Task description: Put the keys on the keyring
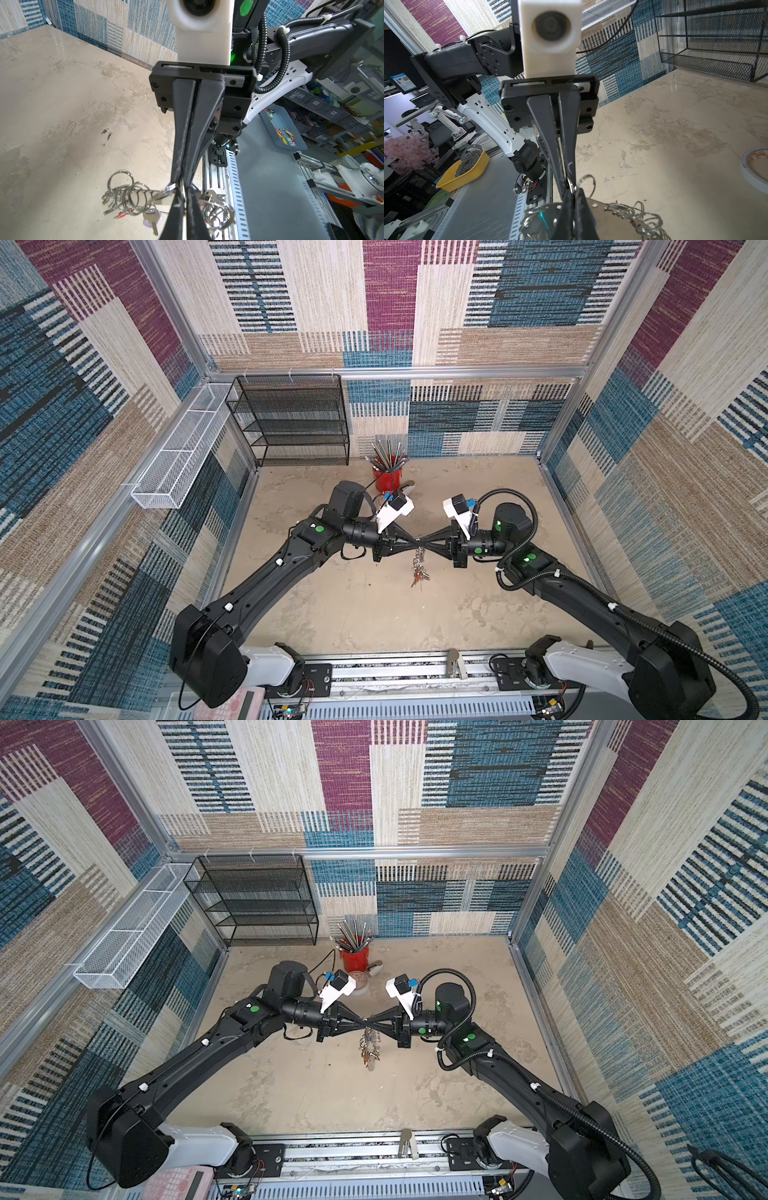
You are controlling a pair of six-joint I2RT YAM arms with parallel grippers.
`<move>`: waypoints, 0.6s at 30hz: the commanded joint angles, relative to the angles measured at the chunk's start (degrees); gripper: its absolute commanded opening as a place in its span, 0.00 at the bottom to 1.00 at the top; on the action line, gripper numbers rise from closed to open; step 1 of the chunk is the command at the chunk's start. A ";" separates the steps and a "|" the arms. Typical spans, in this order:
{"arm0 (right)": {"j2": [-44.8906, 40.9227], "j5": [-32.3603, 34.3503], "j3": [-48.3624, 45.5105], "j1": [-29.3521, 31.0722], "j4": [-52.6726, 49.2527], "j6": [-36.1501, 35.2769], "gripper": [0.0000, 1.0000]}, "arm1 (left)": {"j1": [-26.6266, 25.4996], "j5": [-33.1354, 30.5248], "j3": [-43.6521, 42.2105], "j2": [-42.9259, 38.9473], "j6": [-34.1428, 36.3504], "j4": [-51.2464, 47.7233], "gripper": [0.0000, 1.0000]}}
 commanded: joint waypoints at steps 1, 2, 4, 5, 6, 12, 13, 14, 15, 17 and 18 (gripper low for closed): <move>0.29 1.56 0.88 0.68 0.52 -0.97 0.00 | -0.23 1.91 1.81 0.98 2.56 -2.00 0.01; 0.33 1.74 0.89 0.69 0.19 -1.15 0.00 | -0.23 1.68 2.09 1.29 2.48 -2.38 0.00; 0.23 2.01 0.89 0.69 -0.07 -1.18 0.00 | -0.23 0.91 2.15 1.39 1.68 -1.74 0.00; 0.20 2.06 0.80 0.69 0.07 -0.96 0.00 | -0.23 0.29 1.68 1.14 0.64 -0.51 0.00; 0.12 2.29 0.63 0.71 0.31 -0.50 0.00 | -0.23 0.00 0.71 0.55 -0.74 1.44 0.00; -0.07 1.74 0.20 0.60 0.49 0.69 0.15 | -0.14 -3.83 -6.31 -5.14 -7.85 13.60 0.00; -0.23 1.30 0.02 0.60 0.88 0.87 0.18 | -0.10 -3.91 -7.13 -5.82 -8.68 14.96 0.00; -0.23 0.81 -0.08 0.60 1.14 0.94 0.21 | -0.14 -4.03 -7.88 -6.46 -9.46 16.14 0.00; -0.11 0.57 -0.04 0.60 1.09 1.03 0.24 | -0.16 -4.39 -8.62 -7.11 -10.13 17.39 0.00; 0.02 0.16 0.02 0.58 1.09 0.90 0.26 | -0.09 -4.65 -9.73 -8.10 -11.38 19.48 0.00; 0.18 -0.11 -0.07 0.59 1.30 0.93 0.26 | -0.06 -4.52 -10.26 -8.53 -11.99 20.61 0.00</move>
